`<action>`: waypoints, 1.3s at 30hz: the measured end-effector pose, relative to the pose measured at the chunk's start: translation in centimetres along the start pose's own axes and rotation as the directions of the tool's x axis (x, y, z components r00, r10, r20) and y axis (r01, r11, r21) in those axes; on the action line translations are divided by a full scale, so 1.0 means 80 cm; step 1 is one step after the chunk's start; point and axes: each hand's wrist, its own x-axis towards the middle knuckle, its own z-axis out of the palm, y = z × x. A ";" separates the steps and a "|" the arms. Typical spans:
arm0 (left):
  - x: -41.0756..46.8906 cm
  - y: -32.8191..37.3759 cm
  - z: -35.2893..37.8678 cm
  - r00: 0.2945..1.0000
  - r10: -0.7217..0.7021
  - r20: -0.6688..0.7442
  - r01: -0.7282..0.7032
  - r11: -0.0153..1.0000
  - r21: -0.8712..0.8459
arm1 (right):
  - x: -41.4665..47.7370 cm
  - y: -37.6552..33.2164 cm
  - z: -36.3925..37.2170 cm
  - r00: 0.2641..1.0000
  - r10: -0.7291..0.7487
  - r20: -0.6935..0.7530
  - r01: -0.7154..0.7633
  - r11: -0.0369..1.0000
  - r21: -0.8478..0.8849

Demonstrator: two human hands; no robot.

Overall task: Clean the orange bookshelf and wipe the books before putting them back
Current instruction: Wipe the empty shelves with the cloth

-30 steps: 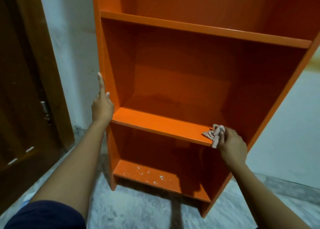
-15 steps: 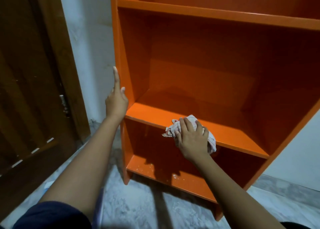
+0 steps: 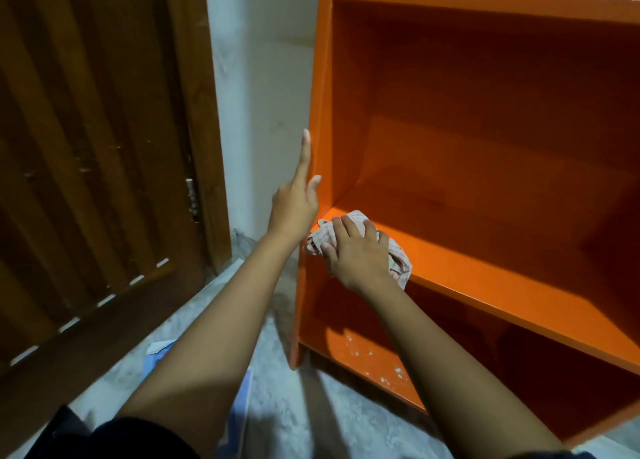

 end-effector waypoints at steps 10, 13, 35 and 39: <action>0.008 -0.013 -0.006 0.998 0.054 0.041 -0.050 0.995 -0.087 | 0.039 -0.025 0.005 0.999 -0.014 0.031 0.013 0.999 0.048; 0.009 -0.015 -0.007 0.997 0.060 0.053 -0.054 0.993 -0.103 | 0.049 -0.021 0.006 0.999 -0.017 0.034 0.014 0.997 0.071; 0.009 -0.019 -0.003 0.997 0.069 0.025 -0.066 0.992 -0.108 | 0.043 -0.004 0.012 0.954 -0.199 -0.226 0.239 0.956 0.171; 0.009 -0.019 -0.005 0.997 0.032 0.071 -0.022 0.990 -0.139 | 0.027 0.004 0.002 0.936 -0.231 -0.265 0.320 0.872 0.370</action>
